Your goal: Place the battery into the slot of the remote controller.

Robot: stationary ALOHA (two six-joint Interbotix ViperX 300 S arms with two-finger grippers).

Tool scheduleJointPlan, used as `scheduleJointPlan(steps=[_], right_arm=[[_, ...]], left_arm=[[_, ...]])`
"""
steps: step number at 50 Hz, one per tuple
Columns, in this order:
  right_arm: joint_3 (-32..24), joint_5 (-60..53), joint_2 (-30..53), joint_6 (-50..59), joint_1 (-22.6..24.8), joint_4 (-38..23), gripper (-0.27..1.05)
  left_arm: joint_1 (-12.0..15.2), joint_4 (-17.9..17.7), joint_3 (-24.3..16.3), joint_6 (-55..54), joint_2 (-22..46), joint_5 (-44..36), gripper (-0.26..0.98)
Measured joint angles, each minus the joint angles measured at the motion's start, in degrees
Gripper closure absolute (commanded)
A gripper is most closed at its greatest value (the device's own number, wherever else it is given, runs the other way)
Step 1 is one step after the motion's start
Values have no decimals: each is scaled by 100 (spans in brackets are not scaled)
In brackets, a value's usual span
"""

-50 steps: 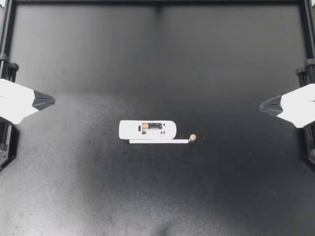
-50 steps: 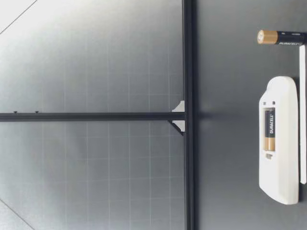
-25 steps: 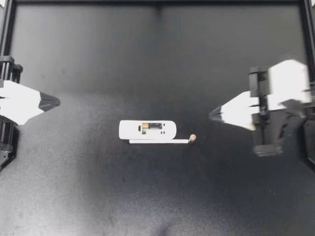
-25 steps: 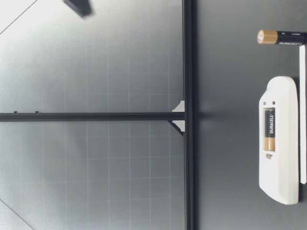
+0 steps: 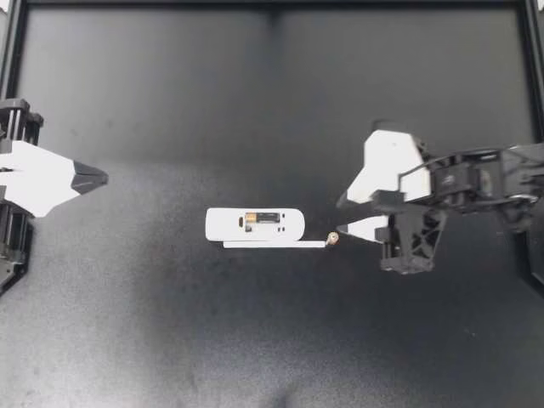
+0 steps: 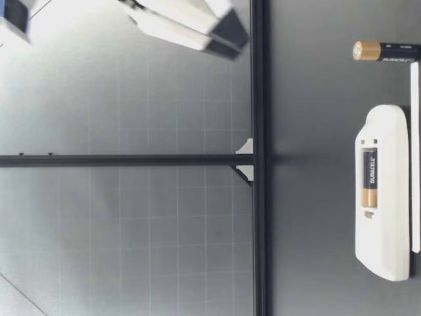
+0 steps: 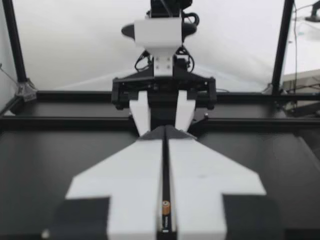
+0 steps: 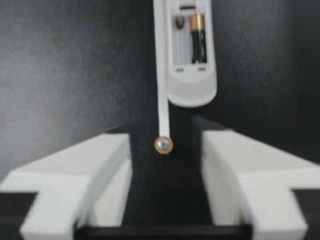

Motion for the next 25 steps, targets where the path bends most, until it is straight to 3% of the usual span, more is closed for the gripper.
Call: scheduleJointPlan(steps=[25], right_arm=[[-483,606,1283,-53,0,-132,27]], left_arm=[[0,0,79,-18,44,0,90]])
